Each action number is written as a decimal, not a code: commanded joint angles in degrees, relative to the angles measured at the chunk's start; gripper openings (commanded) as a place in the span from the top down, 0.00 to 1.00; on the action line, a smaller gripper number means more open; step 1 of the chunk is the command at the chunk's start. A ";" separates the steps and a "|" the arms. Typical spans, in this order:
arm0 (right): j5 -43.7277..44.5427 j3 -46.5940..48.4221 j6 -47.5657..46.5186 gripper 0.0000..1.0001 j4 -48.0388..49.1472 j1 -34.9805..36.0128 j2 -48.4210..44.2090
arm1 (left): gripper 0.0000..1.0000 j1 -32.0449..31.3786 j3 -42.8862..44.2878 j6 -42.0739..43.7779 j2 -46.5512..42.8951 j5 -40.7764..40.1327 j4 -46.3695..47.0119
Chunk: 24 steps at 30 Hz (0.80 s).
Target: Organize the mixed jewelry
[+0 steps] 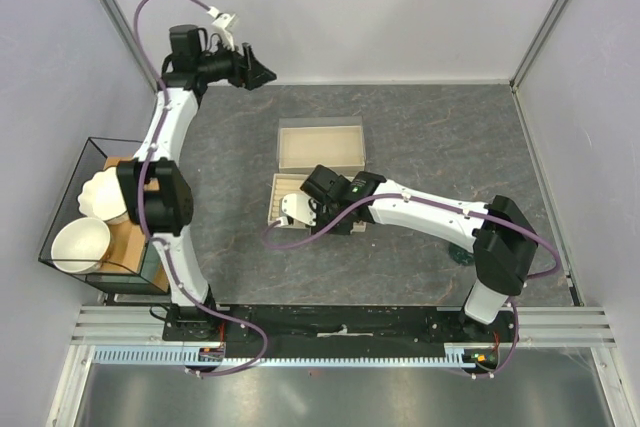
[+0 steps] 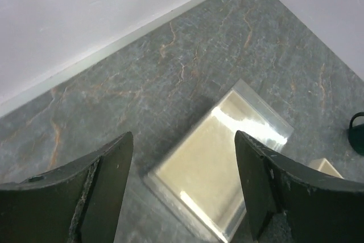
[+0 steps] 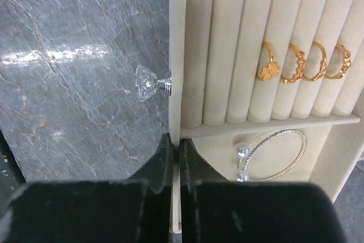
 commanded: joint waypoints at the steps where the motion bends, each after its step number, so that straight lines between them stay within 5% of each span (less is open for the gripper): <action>1: 3.45 2.51 -2.55 1.00 -0.14 0.34 -0.81 | 0.20 -3.94 14.20 10.21 8.86 5.78 -13.16; 8: 3.90 2.95 -3.52 1.00 0.13 0.34 -0.02 | 0.17 -6.49 29.78 19.09 21.44 11.93 -22.41; 24: 1.70 2.60 -6.24 1.00 2.85 -1.68 1.39 | 0.15 -8.16 30.84 24.98 28.39 14.75 -22.67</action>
